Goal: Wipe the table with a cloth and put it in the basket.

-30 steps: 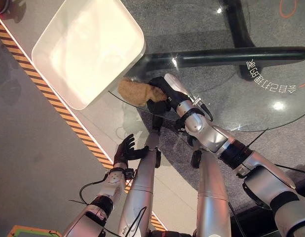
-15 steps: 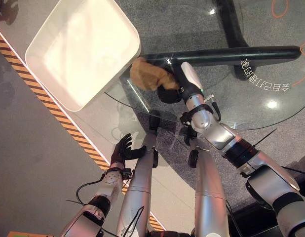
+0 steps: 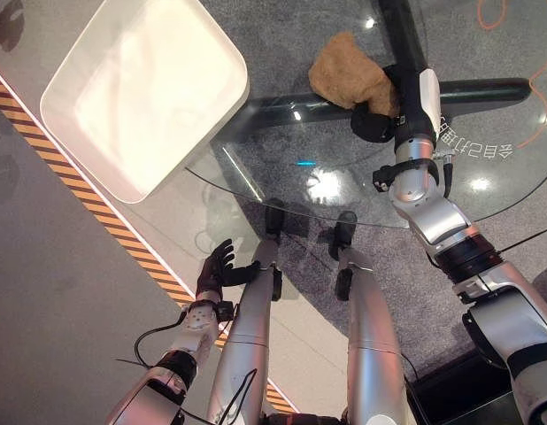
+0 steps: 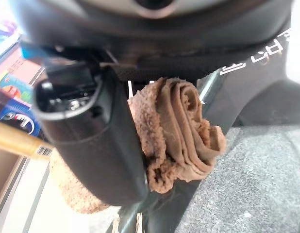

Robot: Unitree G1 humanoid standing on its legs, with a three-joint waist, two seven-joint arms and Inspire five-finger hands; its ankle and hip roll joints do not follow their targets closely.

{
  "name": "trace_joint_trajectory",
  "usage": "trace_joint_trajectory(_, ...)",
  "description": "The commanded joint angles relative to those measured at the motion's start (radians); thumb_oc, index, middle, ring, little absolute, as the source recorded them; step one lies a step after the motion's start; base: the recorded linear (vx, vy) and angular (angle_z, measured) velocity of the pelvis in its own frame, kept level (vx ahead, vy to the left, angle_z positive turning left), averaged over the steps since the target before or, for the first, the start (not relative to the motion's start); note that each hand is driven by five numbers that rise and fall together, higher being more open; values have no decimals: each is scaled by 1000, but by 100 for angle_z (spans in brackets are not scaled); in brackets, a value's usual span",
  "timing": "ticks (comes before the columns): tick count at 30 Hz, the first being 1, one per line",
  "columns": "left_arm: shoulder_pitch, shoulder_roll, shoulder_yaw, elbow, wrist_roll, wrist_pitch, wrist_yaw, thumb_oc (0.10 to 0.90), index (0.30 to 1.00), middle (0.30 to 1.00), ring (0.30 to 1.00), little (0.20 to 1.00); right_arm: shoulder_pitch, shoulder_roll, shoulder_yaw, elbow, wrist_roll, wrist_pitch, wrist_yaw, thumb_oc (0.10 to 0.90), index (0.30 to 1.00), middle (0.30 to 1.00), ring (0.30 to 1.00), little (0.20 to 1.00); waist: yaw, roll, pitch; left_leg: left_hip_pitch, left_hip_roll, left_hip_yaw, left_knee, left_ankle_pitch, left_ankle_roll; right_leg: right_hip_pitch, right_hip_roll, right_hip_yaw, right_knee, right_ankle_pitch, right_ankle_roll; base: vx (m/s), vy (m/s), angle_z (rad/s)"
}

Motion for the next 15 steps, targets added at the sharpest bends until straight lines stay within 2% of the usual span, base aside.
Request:
trace_joint_trajectory(1,166,-25,-24,93,10,33,16,800,900,900,900,900,-31,-152,-80,50,32,-10,-151,100,300,300,300,200,8,32,-5,20,-50,44,62,-109,60,-1,48,19,-134,136,17,1,-13,-5)
trace_joint_trajectory(8,171,-13,-22,93,-8,22,4,800,900,900,900,900,-9,-204,-122,98,107,-23,-222,100,300,300,300,200,-4,33,-5,19,-46,51,62,-111,59,-3,51,23,-136,132,14,3,-4,-4)
trace_joint_trajectory(15,178,-11,-25,90,-21,13,6,800,900,900,900,900,72,-232,-226,131,187,-102,-323,100,300,300,300,200,-21,33,-5,17,-42,57,62,-118,58,-5,53,29,-143,130,13,4,-14,-6)
